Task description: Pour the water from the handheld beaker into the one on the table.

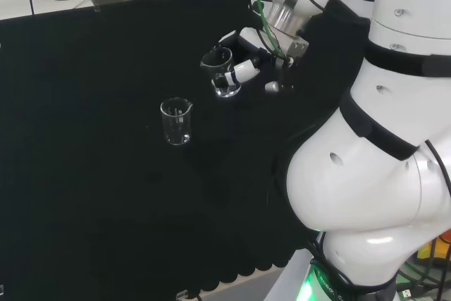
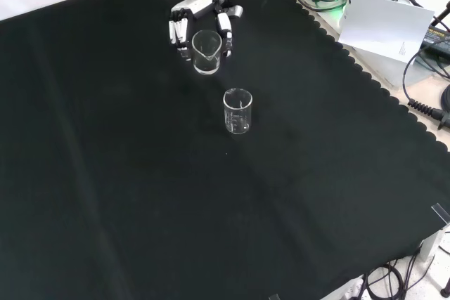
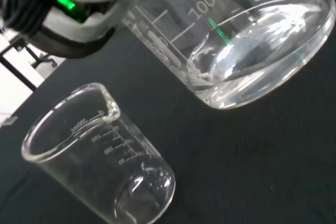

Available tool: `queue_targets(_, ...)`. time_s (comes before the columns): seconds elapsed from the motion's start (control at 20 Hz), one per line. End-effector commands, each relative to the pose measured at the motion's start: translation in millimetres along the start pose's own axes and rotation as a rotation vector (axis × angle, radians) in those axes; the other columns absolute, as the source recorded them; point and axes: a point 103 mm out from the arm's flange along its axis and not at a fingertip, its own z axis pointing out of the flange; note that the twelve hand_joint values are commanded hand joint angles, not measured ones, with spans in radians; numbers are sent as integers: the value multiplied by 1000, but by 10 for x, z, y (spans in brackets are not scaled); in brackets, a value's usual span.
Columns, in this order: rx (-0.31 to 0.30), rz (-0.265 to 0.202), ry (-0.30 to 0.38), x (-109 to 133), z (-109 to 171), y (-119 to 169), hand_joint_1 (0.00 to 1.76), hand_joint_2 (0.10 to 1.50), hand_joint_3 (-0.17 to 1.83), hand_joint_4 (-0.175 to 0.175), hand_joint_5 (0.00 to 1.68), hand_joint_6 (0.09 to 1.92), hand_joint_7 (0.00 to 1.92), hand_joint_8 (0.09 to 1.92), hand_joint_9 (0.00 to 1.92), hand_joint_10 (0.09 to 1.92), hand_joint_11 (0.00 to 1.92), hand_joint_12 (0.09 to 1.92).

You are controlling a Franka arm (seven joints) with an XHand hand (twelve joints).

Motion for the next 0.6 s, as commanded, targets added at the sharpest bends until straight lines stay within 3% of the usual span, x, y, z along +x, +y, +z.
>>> queue_targets(0.05, 83, 4, -68, 204, -40, -77, 1143, 669, 589, 175, 1350, 501, 1664, 87, 1542, 87, 1107, 934)
queue_targets(0.25, 143, 17, -125, 316, -43, -67, 1143, 668, 592, 174, 1347, 508, 1664, 87, 1542, 87, 1108, 934)
queue_targets(0.6, 246, 35, -224, 474, 83, -2, 1151, 664, 629, 106, 1304, 605, 1671, 87, 1553, 87, 1132, 914)
